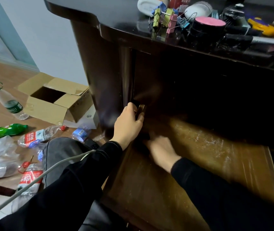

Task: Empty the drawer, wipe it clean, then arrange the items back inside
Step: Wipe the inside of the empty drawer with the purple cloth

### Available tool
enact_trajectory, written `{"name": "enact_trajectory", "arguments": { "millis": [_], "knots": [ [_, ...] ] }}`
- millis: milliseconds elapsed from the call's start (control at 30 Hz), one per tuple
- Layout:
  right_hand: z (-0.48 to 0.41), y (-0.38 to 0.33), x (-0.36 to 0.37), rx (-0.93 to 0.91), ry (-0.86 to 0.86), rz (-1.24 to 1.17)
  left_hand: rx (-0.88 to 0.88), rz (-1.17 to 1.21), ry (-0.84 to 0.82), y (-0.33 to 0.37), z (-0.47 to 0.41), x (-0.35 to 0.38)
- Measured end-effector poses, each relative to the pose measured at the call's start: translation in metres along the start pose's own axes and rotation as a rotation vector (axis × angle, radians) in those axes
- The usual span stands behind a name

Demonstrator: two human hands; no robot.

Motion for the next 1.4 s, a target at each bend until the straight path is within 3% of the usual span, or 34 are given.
{"name": "enact_trajectory", "arguments": {
  "millis": [100, 133, 200, 300, 367, 500, 567, 800, 867, 967, 1033, 1233, 1400],
  "knots": [
    [0.049, -0.022, 0.016, -0.307, 0.026, 0.052, 0.001, -0.002, -0.002, 0.0, 0.0, 0.0],
    [0.046, -0.017, 0.014, -0.324, 0.02, 0.065, 0.002, -0.002, -0.003, 0.0, 0.0, 0.0],
    [0.018, 0.002, 0.001, -0.209, 0.07, 0.089, 0.011, -0.003, 0.001, 0.001, 0.001, -0.001],
    [-0.023, 0.025, -0.017, 0.107, 0.024, 0.09, 0.018, 0.002, 0.004, 0.002, 0.001, -0.002],
    [-0.021, 0.017, -0.015, 0.126, -0.001, 0.078, 0.022, 0.002, 0.005, 0.001, 0.001, -0.001],
    [0.053, -0.025, 0.01, -0.237, -0.028, 0.013, 0.04, -0.004, 0.013, 0.0, -0.001, 0.001],
    [0.063, -0.021, 0.018, -0.309, -0.037, 0.056, 0.047, -0.003, 0.014, 0.0, -0.001, 0.002],
    [-0.02, 0.036, -0.011, 0.135, 0.03, 0.137, 0.058, -0.022, 0.039, -0.001, -0.002, 0.003],
    [-0.002, 0.02, -0.002, 0.065, -0.011, 0.151, 0.063, -0.03, 0.043, 0.0, -0.002, 0.003],
    [0.045, -0.003, 0.017, -0.206, -0.005, 0.084, 0.074, -0.052, 0.051, 0.002, -0.001, 0.004],
    [0.042, 0.014, 0.019, -0.251, 0.016, 0.109, 0.072, -0.058, 0.054, 0.002, -0.001, 0.003],
    [-0.042, 0.084, -0.02, 0.223, 0.128, 0.132, 0.066, -0.037, 0.048, 0.002, -0.002, 0.001],
    [0.003, 0.045, -0.006, 0.112, 0.085, 0.161, 0.052, -0.022, 0.039, 0.004, -0.001, 0.0]
  ]
}}
Point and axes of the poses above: each hand's wrist, its own z-axis away from the middle knuckle, its own x-axis out of the palm, y = z × x, the point moved 6 cm from there along -z, towards the middle knuckle, and after that the axes turned 5 degrees about y, right-handed, at the moved point
